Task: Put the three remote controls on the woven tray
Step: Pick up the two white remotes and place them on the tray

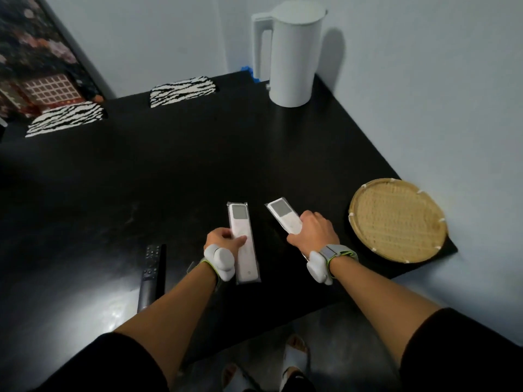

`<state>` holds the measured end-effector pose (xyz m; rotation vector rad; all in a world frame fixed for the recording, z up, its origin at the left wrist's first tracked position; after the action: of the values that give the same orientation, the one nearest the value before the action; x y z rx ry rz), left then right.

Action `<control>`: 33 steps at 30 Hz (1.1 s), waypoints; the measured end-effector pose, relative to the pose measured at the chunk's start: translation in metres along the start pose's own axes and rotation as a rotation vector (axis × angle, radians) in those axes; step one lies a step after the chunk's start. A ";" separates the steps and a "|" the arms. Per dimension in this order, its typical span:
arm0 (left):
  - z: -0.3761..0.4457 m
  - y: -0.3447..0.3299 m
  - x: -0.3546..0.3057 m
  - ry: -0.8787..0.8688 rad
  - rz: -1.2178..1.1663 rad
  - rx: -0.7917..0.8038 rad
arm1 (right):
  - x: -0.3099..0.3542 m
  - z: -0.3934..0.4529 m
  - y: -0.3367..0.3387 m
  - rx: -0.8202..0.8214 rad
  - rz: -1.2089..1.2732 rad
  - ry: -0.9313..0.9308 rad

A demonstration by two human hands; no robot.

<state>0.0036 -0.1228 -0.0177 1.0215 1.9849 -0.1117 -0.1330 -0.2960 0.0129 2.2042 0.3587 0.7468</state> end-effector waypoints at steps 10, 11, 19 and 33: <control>-0.007 -0.170 -0.085 -0.056 -0.080 0.275 | -0.154 -0.031 0.108 -0.236 0.067 -0.144; -0.007 -0.191 -0.091 -0.060 -0.065 0.298 | -0.170 -0.033 0.115 -0.235 0.064 -0.167; 0.027 -0.301 -0.102 -0.013 -0.003 0.332 | -0.232 -0.017 0.132 -0.243 -0.040 -0.196; 0.049 -0.347 -0.099 -0.003 0.201 0.344 | -0.246 0.028 0.120 -0.227 -0.102 -0.187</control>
<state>-0.1778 -0.4335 -0.0752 1.4329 1.8856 -0.3532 -0.3077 -0.5070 -0.0106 2.0059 0.2757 0.4953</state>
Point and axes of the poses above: each hand's wrist, its own z-axis towards the middle knuckle, its own y-axis out of the back of the hand, x = y × z, the point moved 3 cm from there along z, towards the middle knuckle, and after that the axes turned 9 degrees about x, right-handed, at the moved point
